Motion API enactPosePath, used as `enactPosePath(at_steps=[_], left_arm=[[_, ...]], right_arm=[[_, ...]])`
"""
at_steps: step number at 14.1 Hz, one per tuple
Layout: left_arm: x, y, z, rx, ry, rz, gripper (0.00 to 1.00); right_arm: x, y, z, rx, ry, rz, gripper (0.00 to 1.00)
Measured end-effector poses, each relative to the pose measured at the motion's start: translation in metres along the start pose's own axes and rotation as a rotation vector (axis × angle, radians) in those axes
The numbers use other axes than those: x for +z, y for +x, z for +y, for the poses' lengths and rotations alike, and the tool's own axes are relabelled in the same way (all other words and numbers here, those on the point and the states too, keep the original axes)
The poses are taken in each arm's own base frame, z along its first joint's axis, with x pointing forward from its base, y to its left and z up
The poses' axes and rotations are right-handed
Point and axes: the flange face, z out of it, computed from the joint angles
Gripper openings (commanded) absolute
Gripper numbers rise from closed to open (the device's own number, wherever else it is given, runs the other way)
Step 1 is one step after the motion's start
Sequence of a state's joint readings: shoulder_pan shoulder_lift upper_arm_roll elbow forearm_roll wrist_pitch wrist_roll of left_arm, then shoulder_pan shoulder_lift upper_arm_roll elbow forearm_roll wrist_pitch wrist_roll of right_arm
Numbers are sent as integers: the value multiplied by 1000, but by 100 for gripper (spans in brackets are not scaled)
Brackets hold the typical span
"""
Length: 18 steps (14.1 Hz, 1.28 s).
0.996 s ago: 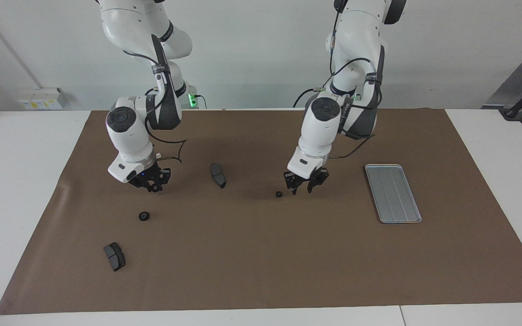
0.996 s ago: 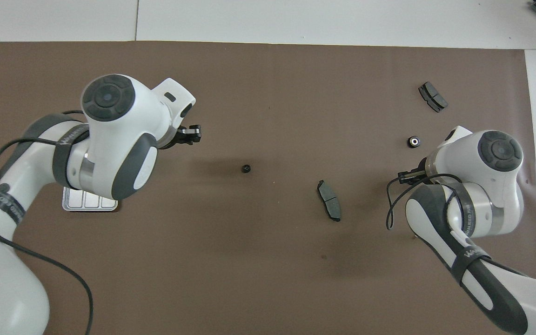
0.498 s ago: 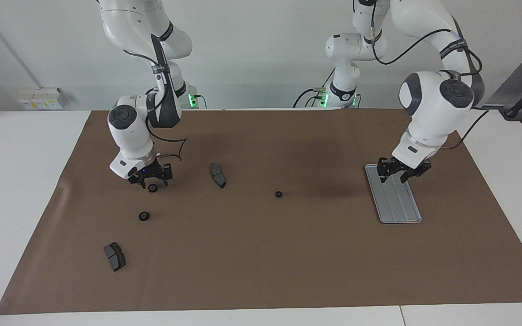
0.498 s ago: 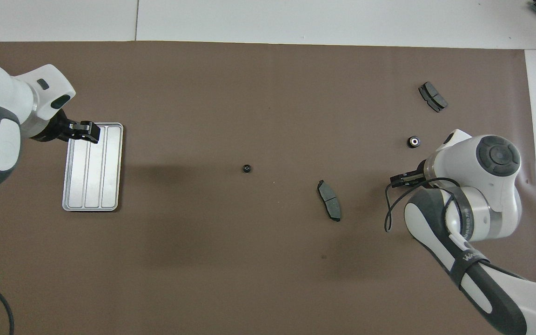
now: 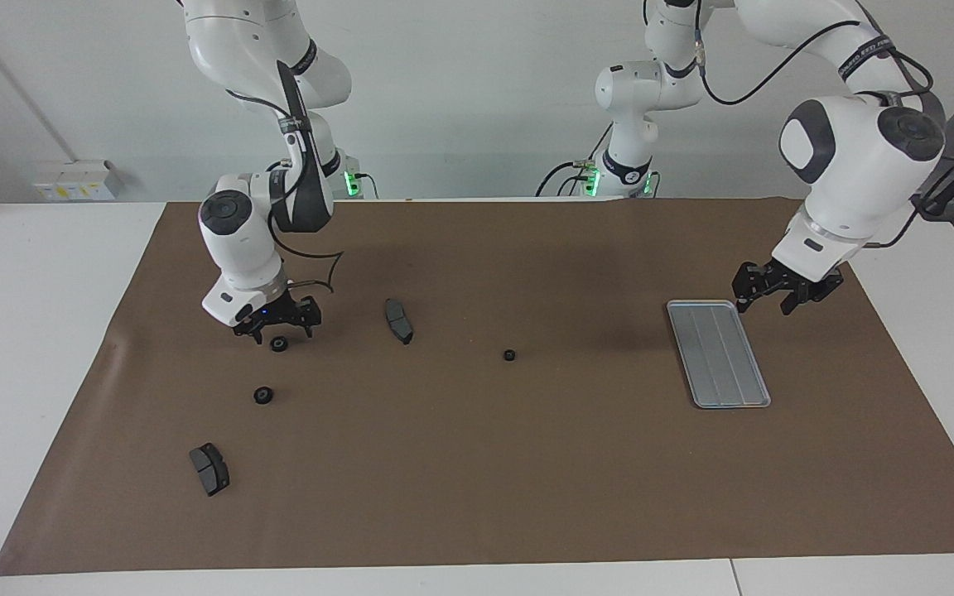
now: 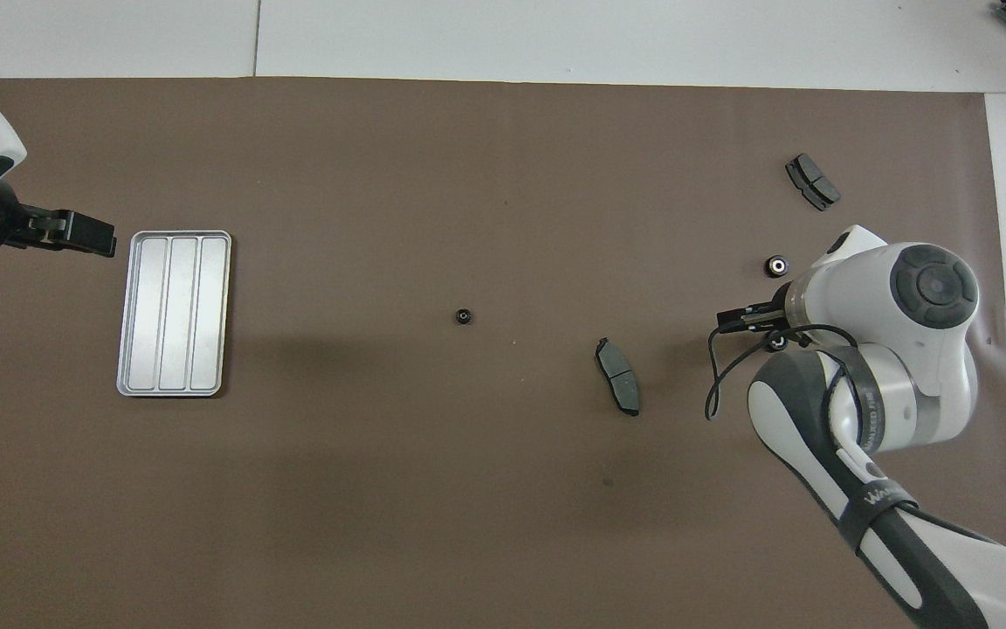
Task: Place bearing gear from tray to pile
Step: 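Set the gear beside the first gear while the left gripper returns to rest, then grasp the third gear in the table middle with the right gripper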
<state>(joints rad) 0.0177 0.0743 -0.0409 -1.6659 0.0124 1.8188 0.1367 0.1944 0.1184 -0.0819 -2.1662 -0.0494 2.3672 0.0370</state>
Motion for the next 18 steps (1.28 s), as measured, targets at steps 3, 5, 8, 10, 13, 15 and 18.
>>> enactPosePath(at_steps=[3, 5, 8, 10, 13, 15, 18], left_arm=[[-32, -15, 4, 2, 5, 20, 100], [-47, -23, 5, 2, 7, 25, 100], [-60, -31, 7, 3, 10, 36, 100], [-63, -33, 8, 4, 10, 36, 100], [-63, -33, 10, 7, 10, 35, 100], [-63, -33, 10, 8, 9, 34, 100], [-62, -33, 11, 9, 9, 31, 100]], right_arm=[[-33, 16, -44, 41, 7, 18, 100], [-53, 24, -78, 69, 30, 34, 100], [-72, 30, -128, 108, 82, 39, 100], [-81, 36, -159, 144, 96, 48, 100], [-83, 43, -214, 181, 111, 60, 100], [-76, 44, -247, 186, 115, 58, 100], [-60, 43, -284, 175, 122, 63, 100]])
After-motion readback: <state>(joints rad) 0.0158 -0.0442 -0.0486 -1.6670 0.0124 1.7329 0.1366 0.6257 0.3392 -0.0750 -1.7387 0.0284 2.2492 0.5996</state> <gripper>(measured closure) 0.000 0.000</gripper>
